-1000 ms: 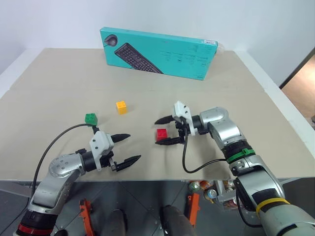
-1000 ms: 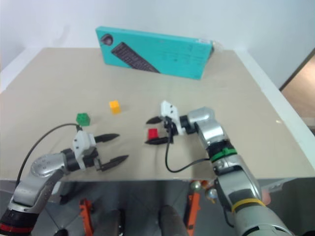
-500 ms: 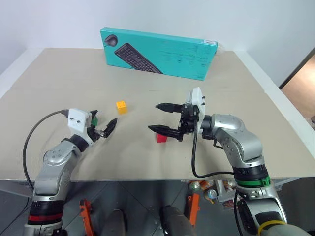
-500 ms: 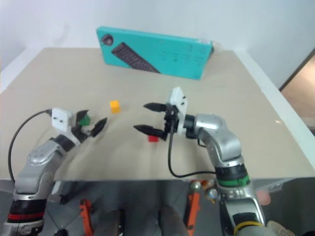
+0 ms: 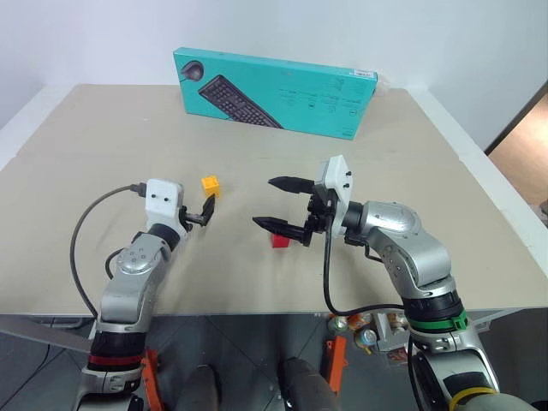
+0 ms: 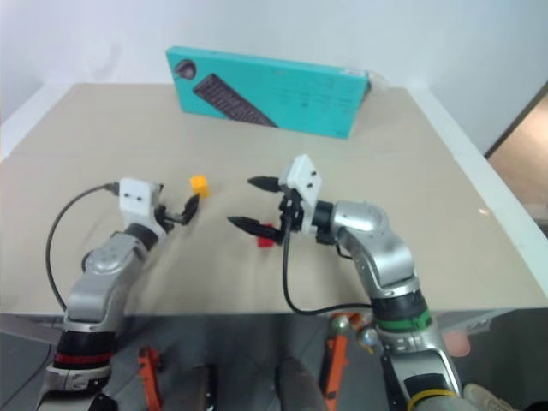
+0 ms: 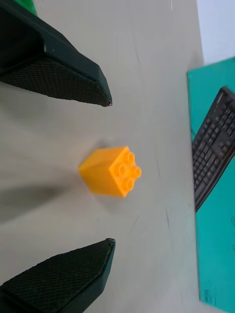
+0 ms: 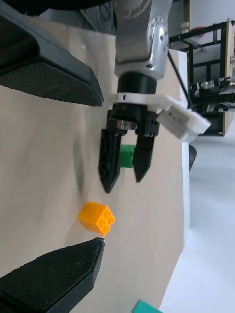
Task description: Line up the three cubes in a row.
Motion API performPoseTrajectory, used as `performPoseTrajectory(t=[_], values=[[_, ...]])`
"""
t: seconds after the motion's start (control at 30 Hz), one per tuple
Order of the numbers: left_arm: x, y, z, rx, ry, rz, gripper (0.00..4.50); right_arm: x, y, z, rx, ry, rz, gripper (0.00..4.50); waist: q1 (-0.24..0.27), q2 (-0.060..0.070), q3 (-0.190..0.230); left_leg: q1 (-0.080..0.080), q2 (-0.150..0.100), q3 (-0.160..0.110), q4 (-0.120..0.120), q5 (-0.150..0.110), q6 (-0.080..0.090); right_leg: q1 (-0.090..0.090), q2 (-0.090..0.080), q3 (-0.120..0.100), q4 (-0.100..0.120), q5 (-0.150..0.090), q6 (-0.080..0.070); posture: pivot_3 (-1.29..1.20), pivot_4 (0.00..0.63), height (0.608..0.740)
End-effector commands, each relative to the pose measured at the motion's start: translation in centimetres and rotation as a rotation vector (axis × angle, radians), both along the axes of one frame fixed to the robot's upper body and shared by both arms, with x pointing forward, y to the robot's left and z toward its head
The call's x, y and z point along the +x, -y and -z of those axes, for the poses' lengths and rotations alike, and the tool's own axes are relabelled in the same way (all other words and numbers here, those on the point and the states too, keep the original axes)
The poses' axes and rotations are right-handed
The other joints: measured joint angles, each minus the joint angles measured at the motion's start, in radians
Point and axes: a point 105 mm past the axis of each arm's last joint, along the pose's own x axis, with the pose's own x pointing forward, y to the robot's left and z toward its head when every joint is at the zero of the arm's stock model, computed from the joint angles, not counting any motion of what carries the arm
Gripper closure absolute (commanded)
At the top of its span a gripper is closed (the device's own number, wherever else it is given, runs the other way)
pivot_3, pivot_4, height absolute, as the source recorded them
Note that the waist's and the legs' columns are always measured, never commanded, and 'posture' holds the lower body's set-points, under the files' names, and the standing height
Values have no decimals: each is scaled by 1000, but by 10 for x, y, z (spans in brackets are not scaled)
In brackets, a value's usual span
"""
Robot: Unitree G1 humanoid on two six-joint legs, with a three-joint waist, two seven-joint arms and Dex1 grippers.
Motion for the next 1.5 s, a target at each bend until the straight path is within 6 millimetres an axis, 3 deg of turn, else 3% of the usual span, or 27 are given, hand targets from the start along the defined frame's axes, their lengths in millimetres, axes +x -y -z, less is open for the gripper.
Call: performPoseTrajectory(t=[0.03,0.17,0.33,0.83,1.17,1.37,1.5], values=[[-11,-22,-29,-12,88,-56,0,-2,-3,-12,11,56,-16,52,0,0,0,0,0,0,0,0,0,0,0,0,0,0,0,0,150,740],[-16,-53,-18,-2,30,-142,0,-3,-5,-10,14,45,-33,52,-1,0,0,1,0,0,-1,0,0,0,0,0,0,0,0,0,150,740],[-12,-68,-3,-8,-51,-159,0,-3,-8,-8,14,41,-55,52,0,0,0,0,0,0,0,0,0,0,0,0,0,0,-1,0,150,740],[7,-67,27,-47,-160,-185,0,-1,-5,-4,-3,58,-35,52,0,0,0,0,0,0,0,1,-1,0,0,0,0,0,0,0,150,740],[11,-68,27,-32,-153,-198,3174,0,-2,-1,-15,61,-19,0,0,0,0,0,0,0,0,1,-1,0,0,0,0,0,0,0,150,740],[9,-61,19,1,-117,-105,3174,0,-2,-1,-21,65,-17,0,0,0,0,0,0,0,-1,1,-1,0,0,0,0,0,0,0,150,740],[-8,-17,11,85,-71,218,3174,0,-1,-2,-29,71,-18,0,0,0,0,0,0,0,-1,1,-1,0,0,0,-1,0,-1,0,150,740]])
